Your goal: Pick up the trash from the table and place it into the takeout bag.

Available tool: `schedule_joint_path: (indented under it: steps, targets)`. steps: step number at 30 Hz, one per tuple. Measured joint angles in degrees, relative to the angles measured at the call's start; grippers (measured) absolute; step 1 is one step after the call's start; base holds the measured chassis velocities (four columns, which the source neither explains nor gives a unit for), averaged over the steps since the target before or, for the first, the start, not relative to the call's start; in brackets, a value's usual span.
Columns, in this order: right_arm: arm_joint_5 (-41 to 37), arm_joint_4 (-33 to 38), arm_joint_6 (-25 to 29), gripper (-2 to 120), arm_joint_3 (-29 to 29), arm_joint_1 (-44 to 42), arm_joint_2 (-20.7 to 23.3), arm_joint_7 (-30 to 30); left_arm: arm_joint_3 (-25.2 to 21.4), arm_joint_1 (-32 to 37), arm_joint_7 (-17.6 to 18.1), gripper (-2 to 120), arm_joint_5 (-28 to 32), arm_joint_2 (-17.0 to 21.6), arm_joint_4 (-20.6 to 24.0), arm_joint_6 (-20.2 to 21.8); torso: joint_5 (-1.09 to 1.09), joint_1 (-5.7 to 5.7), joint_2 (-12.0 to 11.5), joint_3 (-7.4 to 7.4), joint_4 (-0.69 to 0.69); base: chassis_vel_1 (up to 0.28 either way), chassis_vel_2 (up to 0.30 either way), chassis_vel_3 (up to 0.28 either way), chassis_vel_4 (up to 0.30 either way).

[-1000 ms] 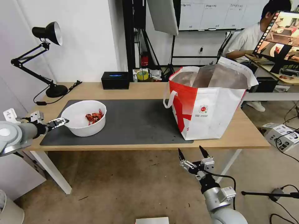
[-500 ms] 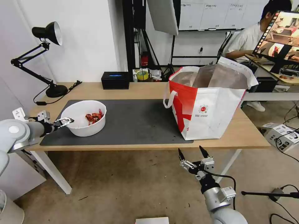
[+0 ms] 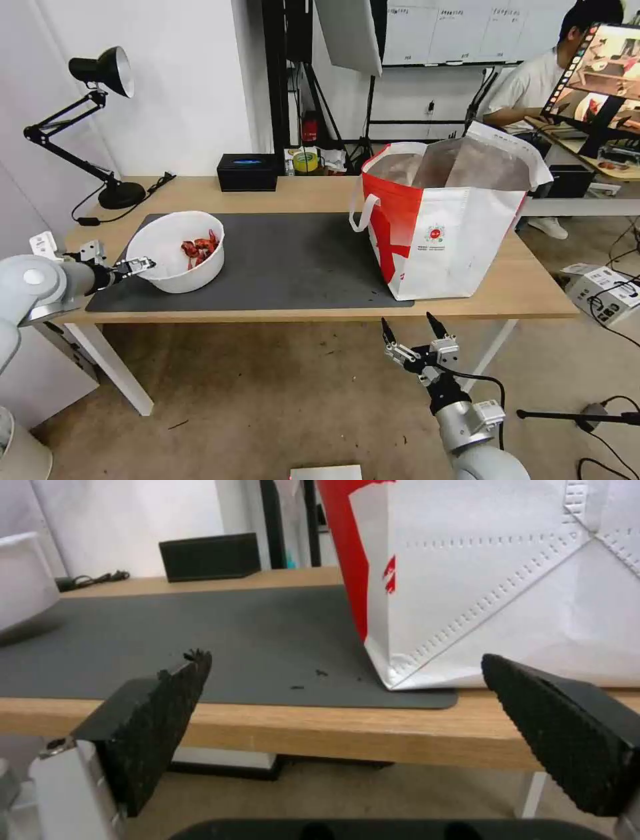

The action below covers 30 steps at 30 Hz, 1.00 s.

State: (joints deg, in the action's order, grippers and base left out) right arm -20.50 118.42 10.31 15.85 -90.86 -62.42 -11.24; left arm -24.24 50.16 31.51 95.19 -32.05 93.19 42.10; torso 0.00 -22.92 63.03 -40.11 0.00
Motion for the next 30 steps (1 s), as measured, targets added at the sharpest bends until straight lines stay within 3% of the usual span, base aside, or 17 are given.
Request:
schedule_joint_path:
  steps: [8, 10, 16, 17, 18, 22, 30]
  targets:
    - [0.00, 0.00, 0.00, 100, 0.00, 0.00, 0.00, 0.00, 1.48, -0.94, -1.15, 54, -0.02, 0.23, -0.68, 0.05, 0.00, 0.00, 0.00, 0.00, 0.00, 0.000, 0.000, 0.000, 0.000]
    - [0.00, 0.00, 0.00, 100, 0.00, 0.00, 0.00, 0.00, 1.62, -0.96, -1.92, 42, -0.05, 0.23, -0.65, 0.05, 0.00, 0.00, 0.00, 0.00, 0.01, 0.000, 0.000, 0.000, 0.000]
    - [0.00, 0.00, 0.00, 100, 0.00, 0.00, 0.00, 0.00, 1.76, -1.05, -2.39, 30, -0.05, 0.28, -0.66, 0.05, 0.00, 0.01, 0.00, 0.00, 0.00, 0.000, 0.000, 0.000, 0.000]
    - [0.00, 0.00, 0.00, 100, 0.00, 0.00, 0.00, 0.00, 1.60, -0.95, -3.21, 19, -0.09, 0.31, -0.63, 0.06, 0.00, 0.01, 0.00, 0.00, 0.00, 0.000, 0.000, 0.000, 0.000]
    - [0.00, 0.00, 0.00, 100, 0.00, 0.00, 0.00, 0.00, 1.60, -0.95, -3.21, 19, -0.09, 0.31, -0.63, 0.06, 0.00, 0.01, 0.00, 0.00, 0.00, 0.000, 0.000, 0.000, 0.000]
    - [0.00, 0.00, 0.00, 100, 0.00, 0.00, 0.00, 0.00, -0.24, -0.13, -5.51, 0, -0.27, 0.18, 0.57, 0.08, -0.01, 0.00, 0.00, 0.00, 0.00, 0.000, 0.000, 0.000, 0.000]
    - [0.00, 0.00, 0.00, 100, 0.00, 0.00, 0.00, 0.00, -1.98, 0.58, -5.84, 0, 0.24, 0.27, 2.24, 0.09, -0.01, 0.00, 0.00, 0.00, 0.00, 0.000, 0.000, 0.000, 0.000]
